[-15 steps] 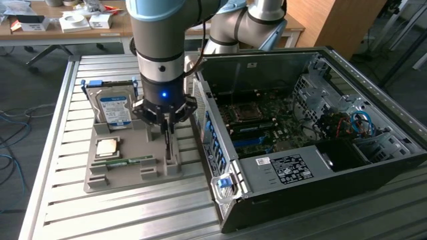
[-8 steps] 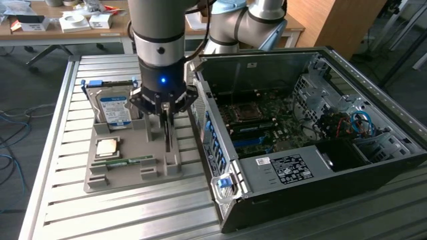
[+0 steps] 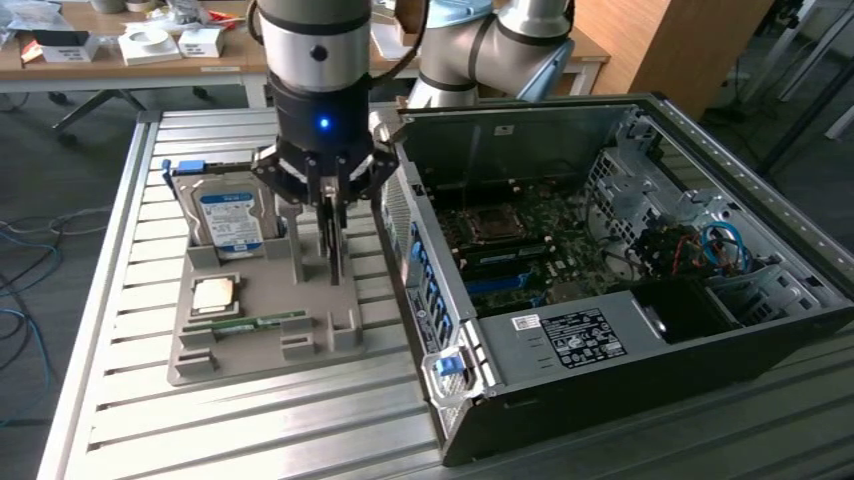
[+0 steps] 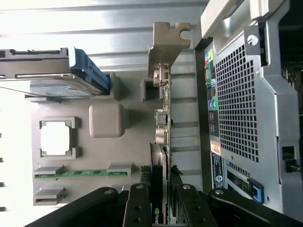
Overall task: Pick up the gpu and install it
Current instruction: 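Pick up the gpu and move the gpu toward the slot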
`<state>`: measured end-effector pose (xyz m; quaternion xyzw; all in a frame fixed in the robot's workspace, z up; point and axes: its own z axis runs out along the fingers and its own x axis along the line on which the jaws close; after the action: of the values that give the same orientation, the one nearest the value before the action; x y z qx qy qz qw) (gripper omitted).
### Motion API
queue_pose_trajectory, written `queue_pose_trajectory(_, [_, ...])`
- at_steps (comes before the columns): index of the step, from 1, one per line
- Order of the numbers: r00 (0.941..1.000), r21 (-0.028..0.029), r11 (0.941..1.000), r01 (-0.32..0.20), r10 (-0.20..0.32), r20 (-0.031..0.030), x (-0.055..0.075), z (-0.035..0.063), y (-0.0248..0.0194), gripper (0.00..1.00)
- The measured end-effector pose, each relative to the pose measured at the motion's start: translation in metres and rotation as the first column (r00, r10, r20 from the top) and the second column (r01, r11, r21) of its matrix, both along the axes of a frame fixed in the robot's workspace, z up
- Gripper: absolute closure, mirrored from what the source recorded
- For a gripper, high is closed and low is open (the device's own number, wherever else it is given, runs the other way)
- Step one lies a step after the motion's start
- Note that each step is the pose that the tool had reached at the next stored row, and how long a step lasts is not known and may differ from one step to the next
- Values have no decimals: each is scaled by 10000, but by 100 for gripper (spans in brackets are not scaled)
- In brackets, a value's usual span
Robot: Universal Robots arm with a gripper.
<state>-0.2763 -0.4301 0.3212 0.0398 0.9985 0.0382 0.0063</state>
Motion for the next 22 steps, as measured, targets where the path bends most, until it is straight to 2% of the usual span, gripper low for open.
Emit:
queue_pose_trajectory(11, [10000, 0, 10000, 0, 0, 0, 0, 379, 0, 74])
queue_pose_trajectory(16, [10000, 0, 10000, 0, 0, 1, 0, 488, 0, 74])
queue_pose_trajectory(22, [10000, 0, 10000, 0, 0, 0, 0, 559, 0, 74])
